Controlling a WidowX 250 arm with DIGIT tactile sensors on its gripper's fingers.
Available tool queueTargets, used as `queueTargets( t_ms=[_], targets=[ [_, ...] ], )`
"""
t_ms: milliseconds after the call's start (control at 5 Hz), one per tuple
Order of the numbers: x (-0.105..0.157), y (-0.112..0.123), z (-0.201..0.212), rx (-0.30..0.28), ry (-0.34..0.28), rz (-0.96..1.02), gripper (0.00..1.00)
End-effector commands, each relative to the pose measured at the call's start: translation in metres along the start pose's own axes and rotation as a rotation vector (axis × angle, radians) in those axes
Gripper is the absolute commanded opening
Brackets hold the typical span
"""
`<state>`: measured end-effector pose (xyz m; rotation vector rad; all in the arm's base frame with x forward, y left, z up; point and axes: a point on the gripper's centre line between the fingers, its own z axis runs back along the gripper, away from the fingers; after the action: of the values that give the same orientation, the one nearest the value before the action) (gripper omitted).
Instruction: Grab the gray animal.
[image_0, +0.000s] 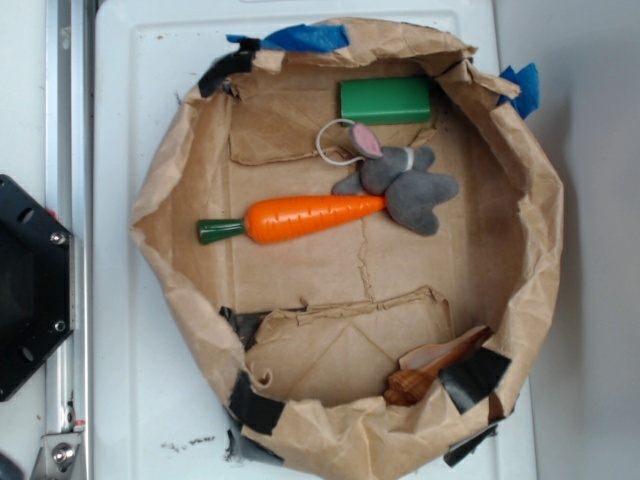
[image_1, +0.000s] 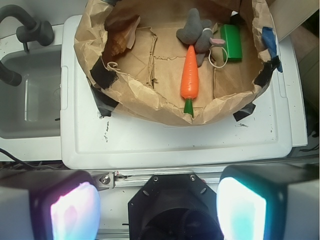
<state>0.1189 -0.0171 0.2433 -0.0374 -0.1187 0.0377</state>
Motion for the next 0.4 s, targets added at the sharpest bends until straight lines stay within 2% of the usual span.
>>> queueTargets(
  t_ms=[0,200],
  targets=[
    [0.000,0.000,0.000,0.000,0.000,0.000,1.00],
    [0.048,0.024,-0.016,0.005,0.029,0.066,1.00]
  ],
)
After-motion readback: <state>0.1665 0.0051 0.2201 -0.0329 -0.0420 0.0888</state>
